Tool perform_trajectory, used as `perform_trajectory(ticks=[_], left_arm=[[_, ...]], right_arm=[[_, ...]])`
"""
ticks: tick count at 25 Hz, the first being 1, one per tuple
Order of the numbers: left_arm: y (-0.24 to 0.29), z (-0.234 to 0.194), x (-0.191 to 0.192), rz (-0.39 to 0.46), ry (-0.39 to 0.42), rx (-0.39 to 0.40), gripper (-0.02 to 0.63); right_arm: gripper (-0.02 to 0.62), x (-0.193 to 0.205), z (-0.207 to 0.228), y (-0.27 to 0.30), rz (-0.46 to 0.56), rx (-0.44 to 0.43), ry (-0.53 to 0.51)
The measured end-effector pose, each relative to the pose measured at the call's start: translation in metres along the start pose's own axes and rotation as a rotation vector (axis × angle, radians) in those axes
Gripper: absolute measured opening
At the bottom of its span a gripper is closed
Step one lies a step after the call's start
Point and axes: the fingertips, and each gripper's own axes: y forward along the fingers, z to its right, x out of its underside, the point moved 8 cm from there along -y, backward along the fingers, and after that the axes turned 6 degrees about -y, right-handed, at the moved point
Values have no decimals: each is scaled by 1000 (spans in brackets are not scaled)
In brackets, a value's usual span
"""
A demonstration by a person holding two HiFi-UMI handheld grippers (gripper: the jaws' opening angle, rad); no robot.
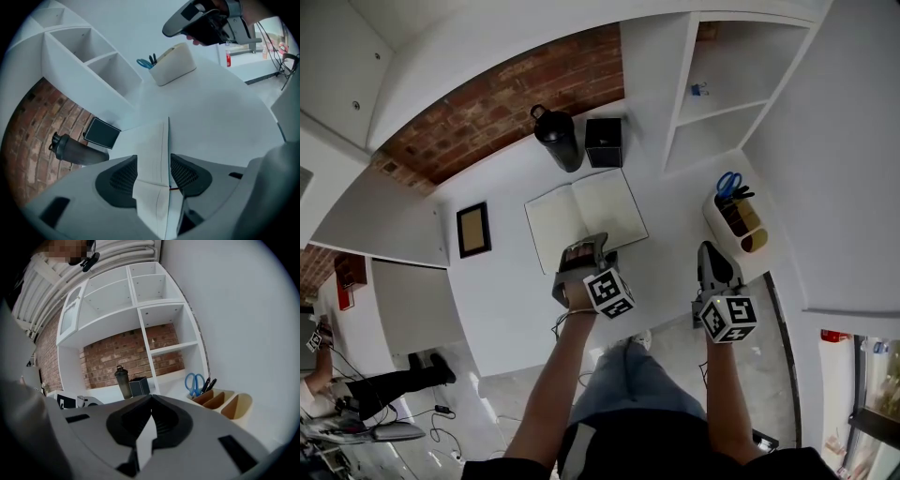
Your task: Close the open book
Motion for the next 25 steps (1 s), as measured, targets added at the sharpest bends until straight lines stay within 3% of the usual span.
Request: perform_trajectory(ticks=[19, 25], left_arm=[[17, 5, 3, -79, 92, -30, 193], [17, 17, 4, -85, 173, -28, 92]], right_arm=[[-2, 8, 5, 3, -14, 13, 18], [-2, 8, 2, 4, -21, 13, 14]])
